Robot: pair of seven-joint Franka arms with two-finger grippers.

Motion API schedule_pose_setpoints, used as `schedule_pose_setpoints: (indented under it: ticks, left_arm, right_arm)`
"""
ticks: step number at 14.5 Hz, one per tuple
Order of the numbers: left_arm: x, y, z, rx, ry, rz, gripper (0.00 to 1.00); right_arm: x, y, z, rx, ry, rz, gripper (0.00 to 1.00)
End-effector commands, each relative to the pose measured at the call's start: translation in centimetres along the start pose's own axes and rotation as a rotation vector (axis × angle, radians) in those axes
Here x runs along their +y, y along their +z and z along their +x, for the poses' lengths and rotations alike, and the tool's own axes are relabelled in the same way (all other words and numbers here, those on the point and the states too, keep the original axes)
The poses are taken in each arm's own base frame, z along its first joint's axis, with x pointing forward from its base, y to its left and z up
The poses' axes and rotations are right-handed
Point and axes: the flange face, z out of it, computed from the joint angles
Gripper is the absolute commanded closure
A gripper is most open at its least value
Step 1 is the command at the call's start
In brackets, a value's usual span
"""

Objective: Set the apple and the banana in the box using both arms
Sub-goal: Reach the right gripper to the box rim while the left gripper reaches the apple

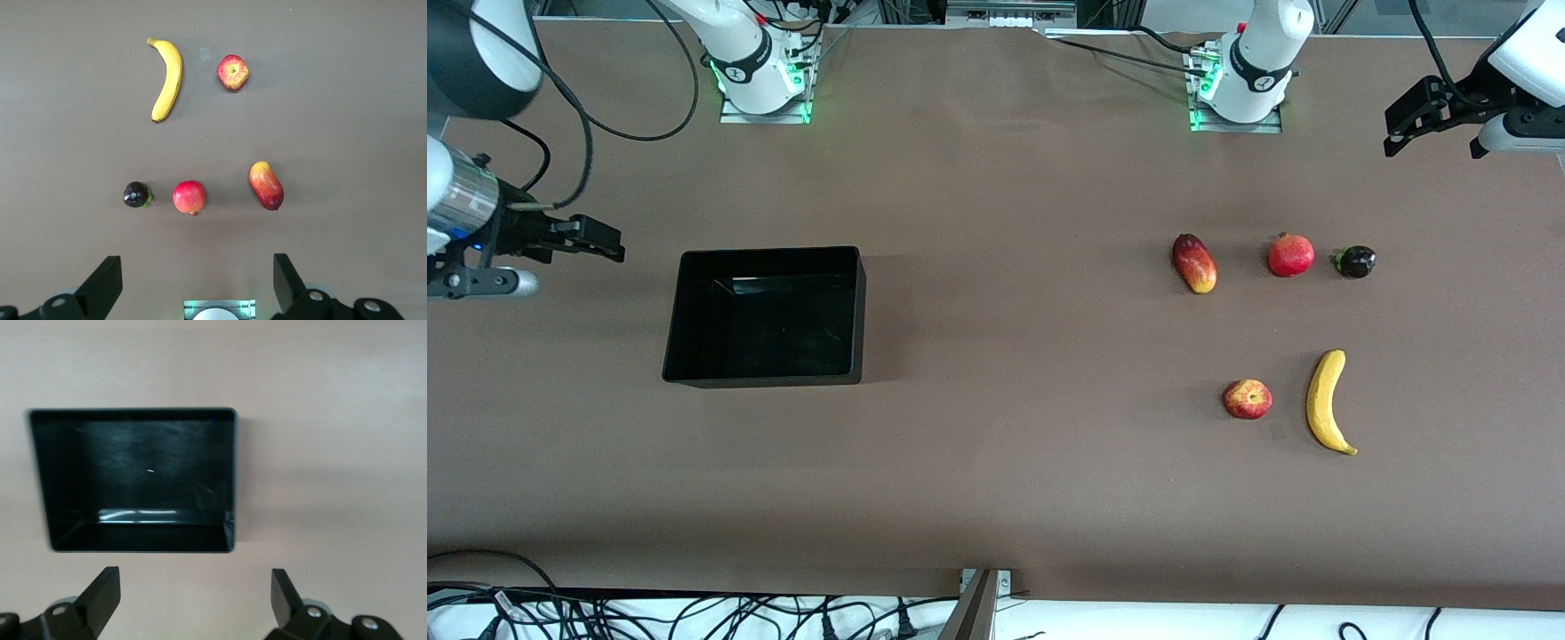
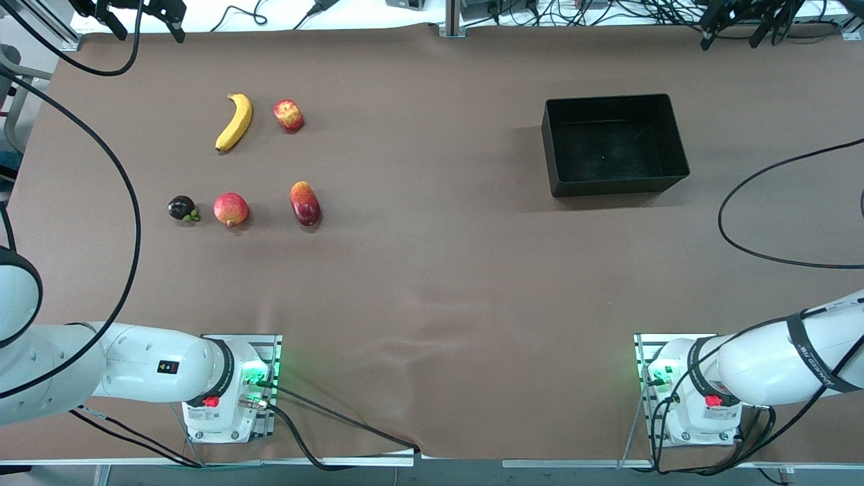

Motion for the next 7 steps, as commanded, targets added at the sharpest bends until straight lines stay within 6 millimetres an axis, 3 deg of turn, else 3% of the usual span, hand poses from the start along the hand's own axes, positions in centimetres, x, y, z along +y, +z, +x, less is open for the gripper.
schedule_pose_setpoints:
  ticks: [1,4,7]
  left_arm:
    - [0.2,-0.2,0.0,-0.008,0.009,-0.027,0.0]
    - [0.2,0.1,0.3,-0.008,0.007,-0.031,0.0]
    - [1.0,4.0,3.3,-0.042,0.003,-0.061,0.0]
  right_arm:
    - [0.2,7.2,0.8,-0.019,0.035,-0.039,0.0]
    - [2.4,14.9,1.6,-0.004,0.054,-0.045,0.0]
    - [3.9,21.6,0.3,0.016,0.078,-0.039,0.0]
